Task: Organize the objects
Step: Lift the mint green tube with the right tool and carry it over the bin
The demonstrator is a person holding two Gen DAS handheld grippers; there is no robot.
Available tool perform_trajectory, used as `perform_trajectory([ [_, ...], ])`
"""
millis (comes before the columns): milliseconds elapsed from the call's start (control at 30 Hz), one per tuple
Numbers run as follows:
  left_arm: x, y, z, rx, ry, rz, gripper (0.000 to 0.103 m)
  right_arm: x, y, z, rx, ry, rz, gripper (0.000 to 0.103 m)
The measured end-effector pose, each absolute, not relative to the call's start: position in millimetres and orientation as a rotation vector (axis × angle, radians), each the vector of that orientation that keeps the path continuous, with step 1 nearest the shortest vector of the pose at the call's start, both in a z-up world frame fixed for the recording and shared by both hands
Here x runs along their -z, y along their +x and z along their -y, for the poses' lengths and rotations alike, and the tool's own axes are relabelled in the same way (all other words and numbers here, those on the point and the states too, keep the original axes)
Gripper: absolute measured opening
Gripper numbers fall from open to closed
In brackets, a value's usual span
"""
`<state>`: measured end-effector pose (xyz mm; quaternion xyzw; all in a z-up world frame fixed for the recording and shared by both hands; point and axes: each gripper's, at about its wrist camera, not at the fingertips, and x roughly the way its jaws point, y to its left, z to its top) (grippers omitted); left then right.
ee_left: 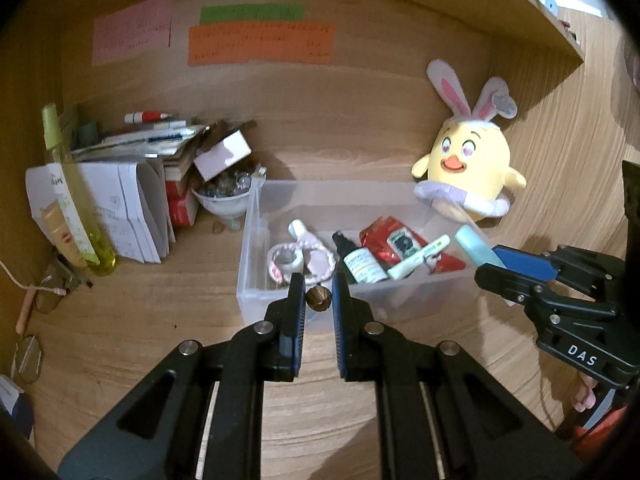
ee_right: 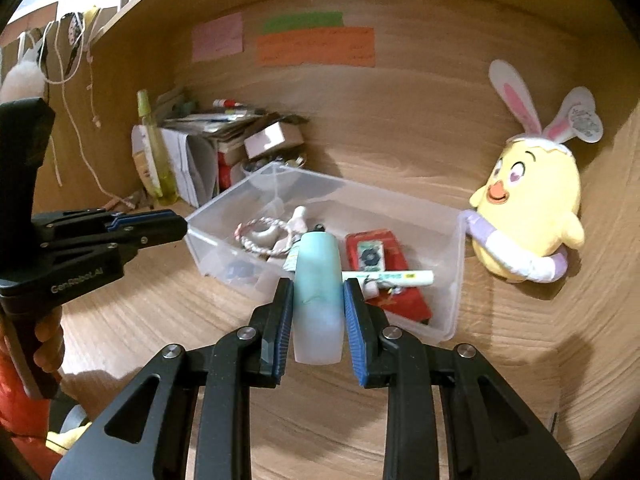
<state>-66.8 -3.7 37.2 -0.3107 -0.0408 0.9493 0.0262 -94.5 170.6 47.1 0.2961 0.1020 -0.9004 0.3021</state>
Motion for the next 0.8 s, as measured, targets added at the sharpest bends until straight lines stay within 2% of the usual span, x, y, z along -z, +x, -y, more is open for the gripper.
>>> perform_trajectory([
  [800, -57, -102, -10, -2.979, -0.872, 0.067, 0.012, -77, -131, -198, 2.509, 0.704, -0.212, 0.023],
])
